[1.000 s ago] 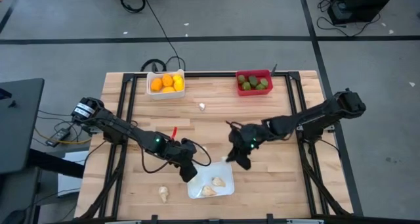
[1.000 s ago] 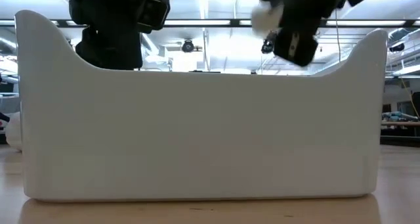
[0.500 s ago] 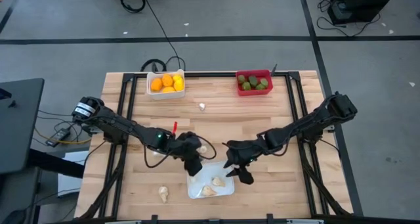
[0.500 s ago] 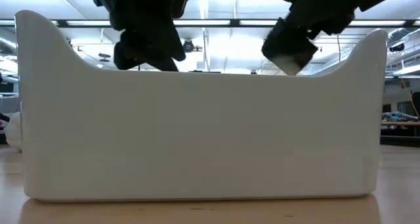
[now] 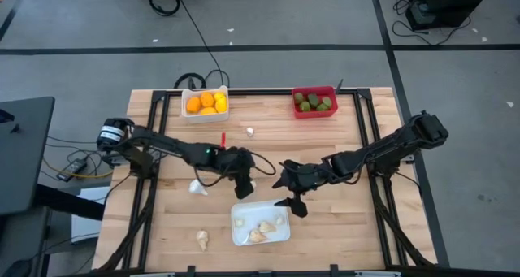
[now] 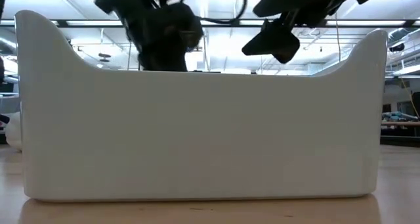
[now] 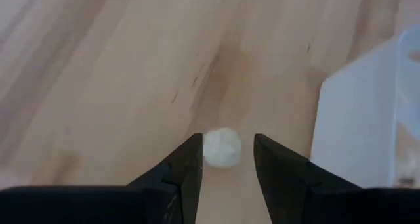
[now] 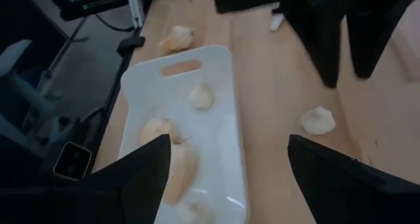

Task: Sort produce into baskets
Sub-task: Put the white garlic into the bottom white bin

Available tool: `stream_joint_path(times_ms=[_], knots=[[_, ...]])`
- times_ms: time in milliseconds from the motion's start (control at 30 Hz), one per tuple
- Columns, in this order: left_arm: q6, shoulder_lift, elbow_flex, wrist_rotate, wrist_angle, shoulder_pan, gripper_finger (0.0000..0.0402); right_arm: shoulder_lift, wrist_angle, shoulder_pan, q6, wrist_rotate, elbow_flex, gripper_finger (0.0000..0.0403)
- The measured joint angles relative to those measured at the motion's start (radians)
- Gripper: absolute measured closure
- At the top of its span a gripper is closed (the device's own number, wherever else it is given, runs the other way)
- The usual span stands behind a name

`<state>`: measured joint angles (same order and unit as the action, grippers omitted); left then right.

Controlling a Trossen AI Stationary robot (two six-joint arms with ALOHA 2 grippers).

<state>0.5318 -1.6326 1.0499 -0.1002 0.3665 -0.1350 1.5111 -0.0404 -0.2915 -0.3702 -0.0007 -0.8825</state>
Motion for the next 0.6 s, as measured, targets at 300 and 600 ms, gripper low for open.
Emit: stream_joint_path(times_ms=[300,600], knots=[[-0.285,-0.099,0.0,0.148,-0.082,0.016,0.0258,-0.01,0.06,0.025,-0.06,-0.018,0.0,0.0089],[-0.347,-0.176,0.0,0.097,-0.089,0.021,0.0258,-0.011,0.076,0.027,-0.084,-0.026,0.0,0.009]])
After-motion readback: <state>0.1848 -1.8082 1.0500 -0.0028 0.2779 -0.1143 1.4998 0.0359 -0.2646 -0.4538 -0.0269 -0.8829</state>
